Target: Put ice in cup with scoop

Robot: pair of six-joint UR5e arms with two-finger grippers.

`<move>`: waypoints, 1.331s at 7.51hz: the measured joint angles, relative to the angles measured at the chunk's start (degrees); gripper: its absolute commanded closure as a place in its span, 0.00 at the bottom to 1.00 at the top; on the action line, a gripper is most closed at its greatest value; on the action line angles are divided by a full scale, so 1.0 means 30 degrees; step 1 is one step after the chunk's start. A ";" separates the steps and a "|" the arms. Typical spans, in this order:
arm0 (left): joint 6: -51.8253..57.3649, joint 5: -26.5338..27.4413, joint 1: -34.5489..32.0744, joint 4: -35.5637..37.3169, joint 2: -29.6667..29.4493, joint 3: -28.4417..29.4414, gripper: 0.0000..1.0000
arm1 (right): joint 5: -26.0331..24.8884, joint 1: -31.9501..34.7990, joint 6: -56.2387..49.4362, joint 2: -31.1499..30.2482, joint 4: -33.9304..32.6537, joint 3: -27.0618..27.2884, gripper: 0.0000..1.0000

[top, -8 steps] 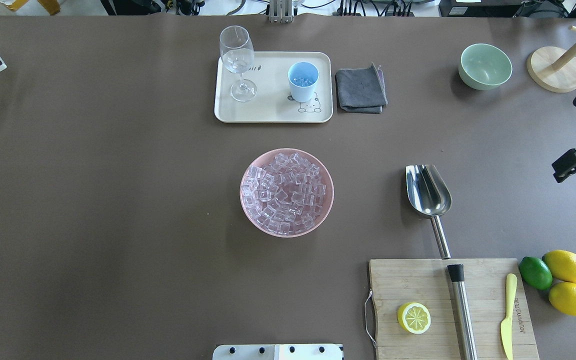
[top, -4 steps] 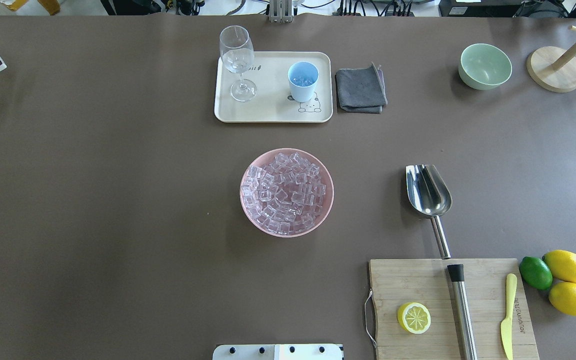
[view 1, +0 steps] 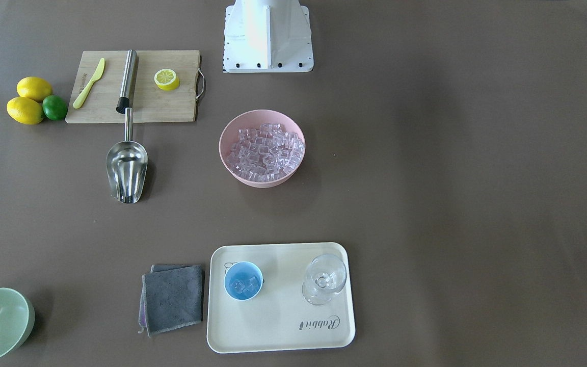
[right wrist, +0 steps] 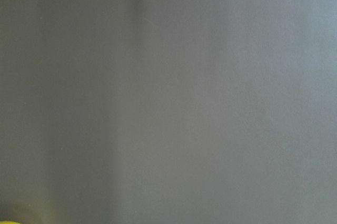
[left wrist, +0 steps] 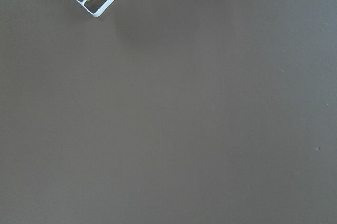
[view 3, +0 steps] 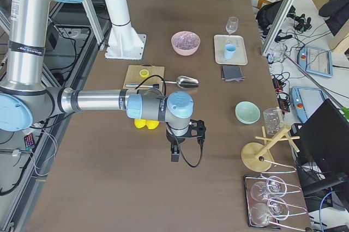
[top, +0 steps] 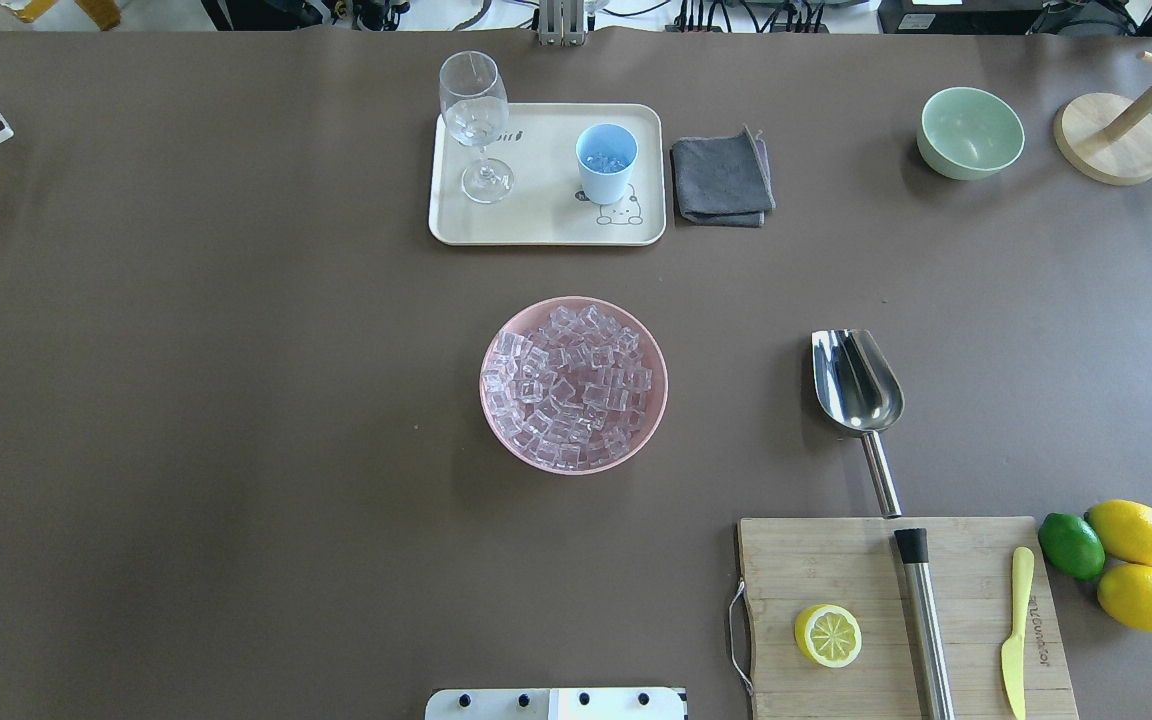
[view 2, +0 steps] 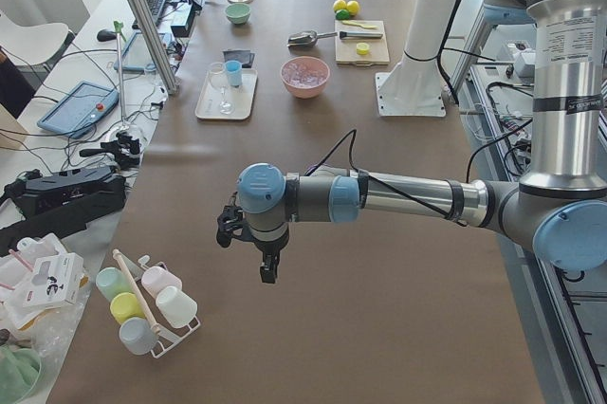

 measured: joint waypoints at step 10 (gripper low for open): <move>-0.0011 0.0000 0.0030 0.0014 -0.0023 0.0056 0.02 | 0.0100 0.0074 0.0024 0.0034 0.1143 -0.1422 0.01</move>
